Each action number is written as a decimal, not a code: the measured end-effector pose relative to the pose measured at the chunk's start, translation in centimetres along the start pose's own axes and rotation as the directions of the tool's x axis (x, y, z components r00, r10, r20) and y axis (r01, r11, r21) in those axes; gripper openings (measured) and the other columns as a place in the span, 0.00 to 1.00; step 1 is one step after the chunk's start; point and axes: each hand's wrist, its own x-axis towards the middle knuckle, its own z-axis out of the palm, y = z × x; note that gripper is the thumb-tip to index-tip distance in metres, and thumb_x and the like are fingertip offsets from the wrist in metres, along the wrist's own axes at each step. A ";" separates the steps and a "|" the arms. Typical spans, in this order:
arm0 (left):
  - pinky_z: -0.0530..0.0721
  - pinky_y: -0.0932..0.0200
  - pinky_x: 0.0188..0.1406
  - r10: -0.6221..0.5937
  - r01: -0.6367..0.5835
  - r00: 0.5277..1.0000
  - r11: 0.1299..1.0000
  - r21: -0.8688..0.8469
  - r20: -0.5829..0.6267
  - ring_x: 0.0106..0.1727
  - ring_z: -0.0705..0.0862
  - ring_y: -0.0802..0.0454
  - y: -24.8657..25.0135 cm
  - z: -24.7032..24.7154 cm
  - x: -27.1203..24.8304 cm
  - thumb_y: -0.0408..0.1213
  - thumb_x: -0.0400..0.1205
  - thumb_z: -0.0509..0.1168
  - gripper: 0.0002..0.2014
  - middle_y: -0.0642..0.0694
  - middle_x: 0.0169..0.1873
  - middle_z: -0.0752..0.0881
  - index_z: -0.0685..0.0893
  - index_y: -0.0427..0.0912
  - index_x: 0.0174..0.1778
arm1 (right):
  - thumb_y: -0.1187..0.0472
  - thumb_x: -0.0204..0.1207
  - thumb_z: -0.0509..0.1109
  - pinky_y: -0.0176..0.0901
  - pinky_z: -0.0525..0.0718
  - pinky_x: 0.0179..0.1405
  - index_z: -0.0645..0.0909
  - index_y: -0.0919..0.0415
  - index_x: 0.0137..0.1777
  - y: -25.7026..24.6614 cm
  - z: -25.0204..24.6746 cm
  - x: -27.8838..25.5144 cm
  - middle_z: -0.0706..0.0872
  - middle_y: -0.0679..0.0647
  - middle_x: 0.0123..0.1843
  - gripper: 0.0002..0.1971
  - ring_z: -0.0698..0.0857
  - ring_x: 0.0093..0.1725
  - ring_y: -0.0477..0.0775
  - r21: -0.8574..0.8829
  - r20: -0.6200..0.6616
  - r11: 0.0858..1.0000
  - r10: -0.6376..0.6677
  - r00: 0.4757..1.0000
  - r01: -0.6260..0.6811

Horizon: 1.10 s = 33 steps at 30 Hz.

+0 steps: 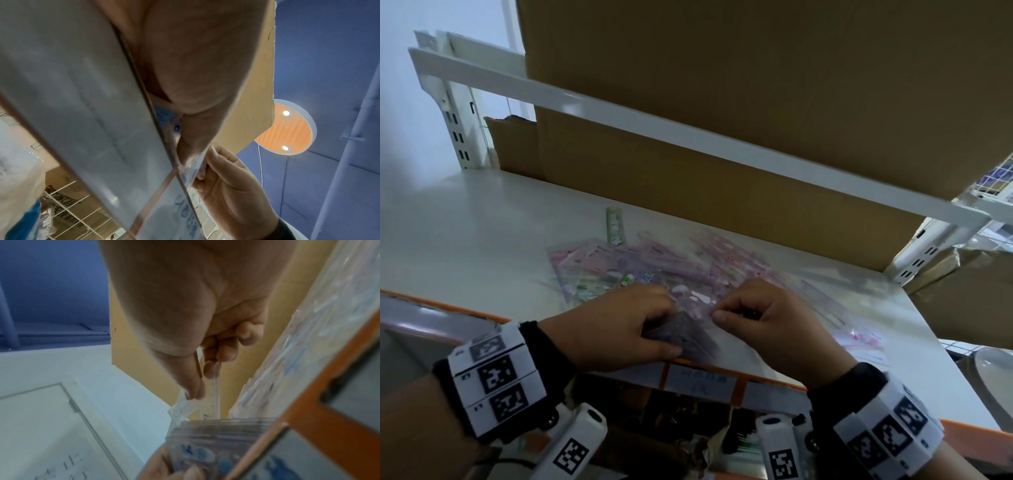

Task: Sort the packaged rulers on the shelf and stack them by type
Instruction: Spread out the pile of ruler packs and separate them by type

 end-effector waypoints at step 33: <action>0.71 0.64 0.37 0.097 -0.101 0.994 0.993 -0.066 -0.057 0.40 0.74 0.57 -0.5 0.0 -0.2 0.60 0.75 0.69 0.18 0.56 0.35 0.74 0.70 0.54 0.35 | 0.29 0.69 0.69 0.38 0.64 0.23 0.73 0.54 0.27 5.1 -5.1 4.7 0.73 0.46 0.23 0.28 0.71 0.22 0.44 -0.741 0.177 0.607 0.590 0.788 -0.288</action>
